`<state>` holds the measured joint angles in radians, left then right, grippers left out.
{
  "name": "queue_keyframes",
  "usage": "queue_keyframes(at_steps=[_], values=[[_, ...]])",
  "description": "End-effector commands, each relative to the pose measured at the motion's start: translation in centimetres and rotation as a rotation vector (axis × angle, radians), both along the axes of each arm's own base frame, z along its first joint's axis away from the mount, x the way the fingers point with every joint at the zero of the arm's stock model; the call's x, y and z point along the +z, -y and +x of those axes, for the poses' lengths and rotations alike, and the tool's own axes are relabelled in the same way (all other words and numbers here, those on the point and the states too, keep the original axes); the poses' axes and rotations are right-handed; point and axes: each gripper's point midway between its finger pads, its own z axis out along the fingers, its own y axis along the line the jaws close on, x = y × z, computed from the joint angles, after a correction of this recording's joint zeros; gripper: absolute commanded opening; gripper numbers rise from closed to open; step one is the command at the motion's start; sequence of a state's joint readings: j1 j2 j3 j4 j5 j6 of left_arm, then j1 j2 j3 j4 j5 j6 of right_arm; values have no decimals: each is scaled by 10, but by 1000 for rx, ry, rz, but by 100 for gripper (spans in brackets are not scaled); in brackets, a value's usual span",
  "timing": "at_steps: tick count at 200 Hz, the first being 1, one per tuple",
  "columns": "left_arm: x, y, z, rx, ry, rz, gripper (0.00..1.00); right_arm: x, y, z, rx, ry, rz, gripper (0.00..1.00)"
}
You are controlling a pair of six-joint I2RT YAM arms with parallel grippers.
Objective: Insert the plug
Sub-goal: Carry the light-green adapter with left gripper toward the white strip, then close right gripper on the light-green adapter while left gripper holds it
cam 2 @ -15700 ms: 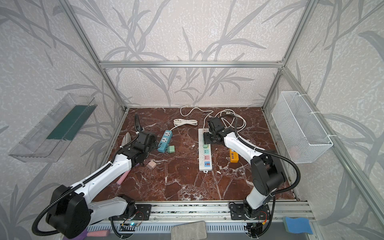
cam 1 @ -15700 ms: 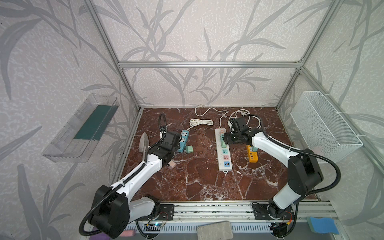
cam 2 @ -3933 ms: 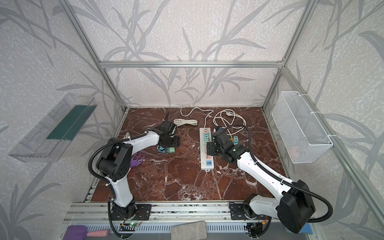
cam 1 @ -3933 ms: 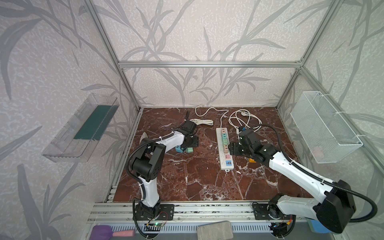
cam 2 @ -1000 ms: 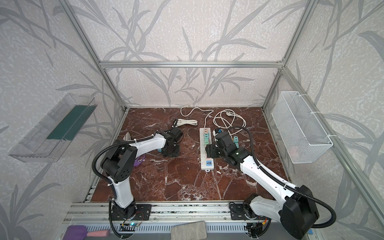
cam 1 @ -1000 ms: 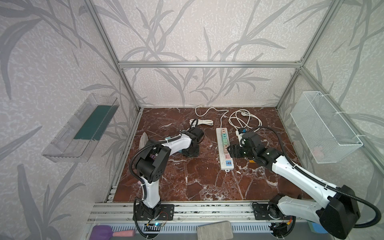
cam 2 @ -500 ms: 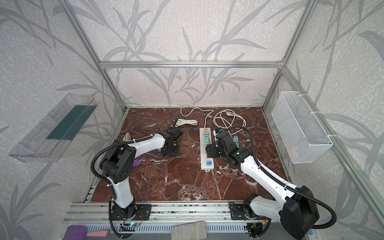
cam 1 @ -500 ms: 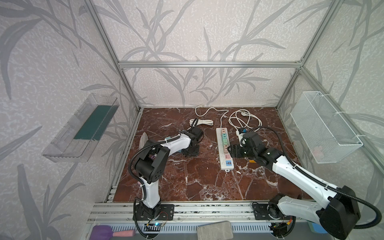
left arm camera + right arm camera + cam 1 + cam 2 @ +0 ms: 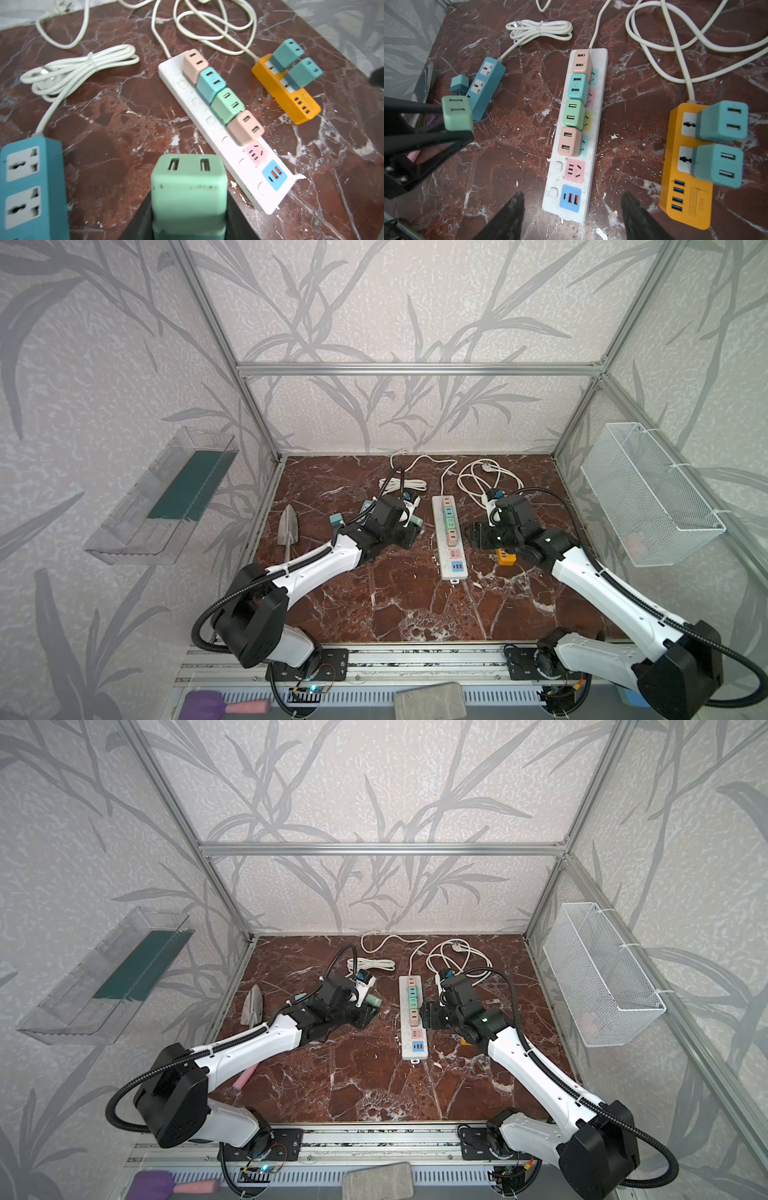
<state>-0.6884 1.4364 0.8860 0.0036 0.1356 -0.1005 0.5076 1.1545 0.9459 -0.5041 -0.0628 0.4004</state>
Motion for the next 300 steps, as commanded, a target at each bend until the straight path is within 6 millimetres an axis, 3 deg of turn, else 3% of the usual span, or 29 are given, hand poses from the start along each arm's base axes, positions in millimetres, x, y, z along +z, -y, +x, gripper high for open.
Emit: queue_keyframes(at_steps=[1,14,29,63,79,120,195,223,255,285,300], values=[[55,24,0,-136,337,-131,0,24,-17,-13,90,-12,86,55],[59,27,-8,-177,395,-136,0,30,-31,-20,144,-24,117,35],[62,30,-18,-220,424,-144,0,37,-51,-29,219,-15,114,29],[58,31,-26,-243,430,-142,0,44,-85,-33,308,-18,143,51],[59,35,-30,-265,433,-150,0,44,-95,-31,327,-27,168,55],[60,42,-38,-297,431,-154,0,45,-102,-22,321,-20,172,61],[58,48,-43,-309,443,-134,0,48,-106,-7,289,-5,172,59],[60,47,-43,-307,450,-133,0,46,-108,-5,288,-12,178,55],[60,47,-43,-301,453,-133,0,45,-113,-7,308,-30,198,35],[61,47,-42,-295,459,-132,0,44,-114,-11,327,-40,200,31],[62,46,-41,-280,461,-130,15,43,-114,-12,328,-44,197,17]])
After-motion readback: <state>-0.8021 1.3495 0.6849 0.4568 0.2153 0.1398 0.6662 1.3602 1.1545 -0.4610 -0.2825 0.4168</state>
